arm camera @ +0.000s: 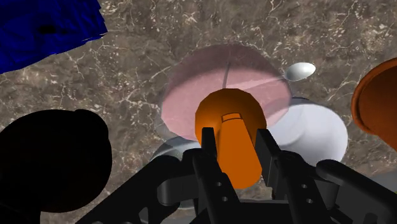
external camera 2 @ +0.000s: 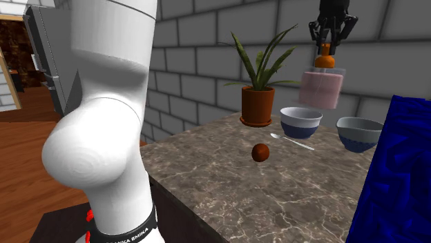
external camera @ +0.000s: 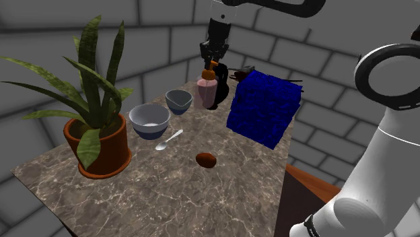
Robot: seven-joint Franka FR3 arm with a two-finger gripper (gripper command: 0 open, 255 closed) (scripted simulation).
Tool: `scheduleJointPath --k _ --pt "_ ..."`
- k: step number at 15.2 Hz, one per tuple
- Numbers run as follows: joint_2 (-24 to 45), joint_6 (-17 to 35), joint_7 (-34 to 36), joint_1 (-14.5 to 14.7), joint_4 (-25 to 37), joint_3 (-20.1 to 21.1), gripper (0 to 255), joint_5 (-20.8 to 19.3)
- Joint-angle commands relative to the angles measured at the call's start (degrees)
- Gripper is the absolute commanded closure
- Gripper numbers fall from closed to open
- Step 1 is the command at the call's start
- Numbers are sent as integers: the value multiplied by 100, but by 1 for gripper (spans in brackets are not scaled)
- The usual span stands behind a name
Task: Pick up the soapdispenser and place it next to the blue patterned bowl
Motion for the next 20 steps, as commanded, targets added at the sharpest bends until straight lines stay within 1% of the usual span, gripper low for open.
scheduleJointPath --k 1,6,10,11,15,20 --pt "211 -27 -240 -124 237 -89 255 -29" --pt "796 -152 -745 -384 940 -272 255 -106" --pt "1462 -403 -1131 -538 1851 -405 255 -194" --pt "1548 -442 -1171 -550 1977 -418 255 -206" --pt "1330 11 -1171 -638 1305 -408 255 -155" --pt "1162 500 -1173 -710 647 -405 255 -116"
